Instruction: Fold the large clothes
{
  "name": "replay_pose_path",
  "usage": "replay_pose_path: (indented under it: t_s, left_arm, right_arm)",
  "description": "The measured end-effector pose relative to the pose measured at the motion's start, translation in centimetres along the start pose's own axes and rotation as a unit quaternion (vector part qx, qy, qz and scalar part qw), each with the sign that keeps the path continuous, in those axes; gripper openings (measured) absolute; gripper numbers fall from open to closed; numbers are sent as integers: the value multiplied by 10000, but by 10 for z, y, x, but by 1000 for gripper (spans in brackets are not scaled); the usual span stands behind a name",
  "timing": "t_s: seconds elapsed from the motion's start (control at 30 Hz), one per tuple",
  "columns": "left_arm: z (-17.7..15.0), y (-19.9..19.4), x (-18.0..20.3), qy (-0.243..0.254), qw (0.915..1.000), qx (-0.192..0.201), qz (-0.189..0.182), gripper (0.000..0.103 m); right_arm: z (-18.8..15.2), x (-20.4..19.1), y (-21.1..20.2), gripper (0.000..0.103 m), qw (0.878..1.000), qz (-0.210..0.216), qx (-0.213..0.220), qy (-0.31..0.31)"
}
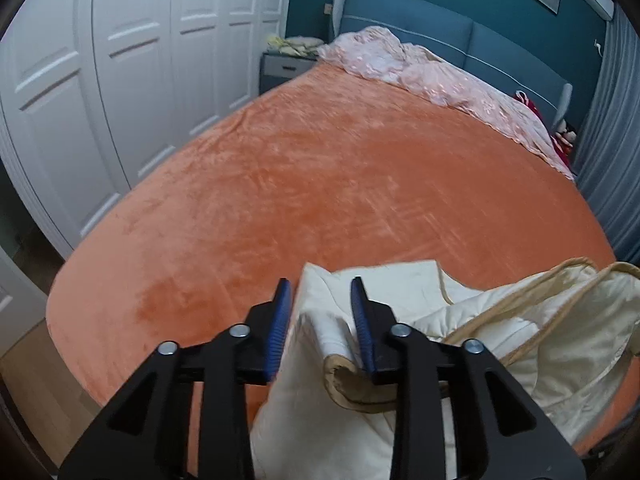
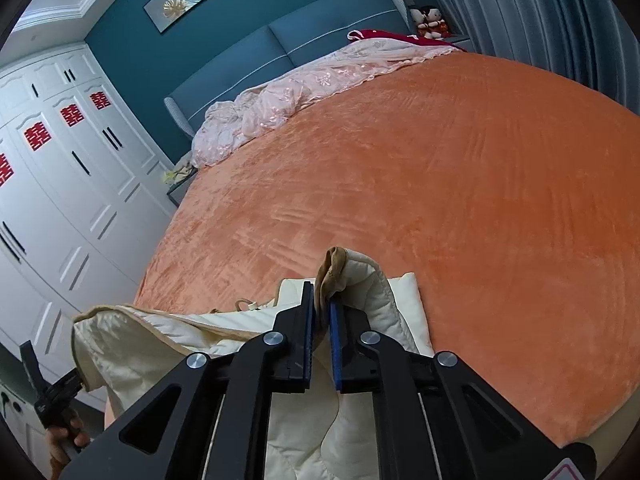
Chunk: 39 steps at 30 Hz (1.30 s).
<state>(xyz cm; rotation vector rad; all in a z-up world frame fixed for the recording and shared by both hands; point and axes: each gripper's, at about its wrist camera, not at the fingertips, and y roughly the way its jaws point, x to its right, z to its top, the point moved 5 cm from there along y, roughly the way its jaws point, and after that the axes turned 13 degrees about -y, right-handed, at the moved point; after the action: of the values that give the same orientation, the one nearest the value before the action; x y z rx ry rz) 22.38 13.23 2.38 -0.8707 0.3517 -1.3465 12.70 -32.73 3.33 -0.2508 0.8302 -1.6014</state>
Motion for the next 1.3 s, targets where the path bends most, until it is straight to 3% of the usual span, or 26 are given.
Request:
replay_pose_path:
  t_s: [0.03, 0.1, 0.2, 0.23, 0.3, 0.4, 0.67, 0.73, 0.8, 0.9, 1.13, 1.3]
  left_arm:
    - [3, 2, 1, 81, 9998, 120, 106, 45]
    - [7, 6, 3, 196, 9993, 184, 245, 65]
    - [12, 3, 5, 254, 9995, 154, 138, 66]
    - [12, 1, 6, 270, 9996, 85, 22, 67]
    - [10, 2, 6, 274, 9996, 8, -108, 81]
    - [5, 14, 7, 305, 9994, -113, -91, 84]
    - [-19, 82, 9, 101, 9924, -1224, -87, 83]
    - [-25, 92, 13, 127, 9901, -1391, -160, 70]
    - [-28, 102, 18, 207, 9870, -1581, -188, 42]
    - [-24, 104, 21, 110, 9872, -1577, -235, 14]
    - [9, 99, 34, -63, 9946, -998, -286, 8]
    - [4, 132, 38, 33, 9940, -1092, 108, 8]
  right_arm:
    - [1, -1, 3, 15, 10000, -63, 44, -15]
    - [5, -2, 0, 24, 9994, -154, 304, 41]
    - [9, 1, -13, 39, 9972, -154, 704, 198]
    - [10, 1, -13, 39, 9974, -135, 682, 168]
    - [9, -2, -9, 41, 9980, -257, 562, -87]
    - [3, 2, 2, 47, 9970, -574, 335, -407]
    - [-16, 30, 63, 48, 9950, -798, -574, -171]
    - [-20, 37, 79, 48, 9940, -764, -776, -66]
    - [-24, 42, 91, 45, 9942, -584, -906, 64]
    - [-24, 42, 103, 9, 9936, -470, -1022, 47]
    - [10, 36, 93, 8, 9961, -823, -315, -58]
    - [6, 40, 124, 8, 9914, -1127, -639, -198]
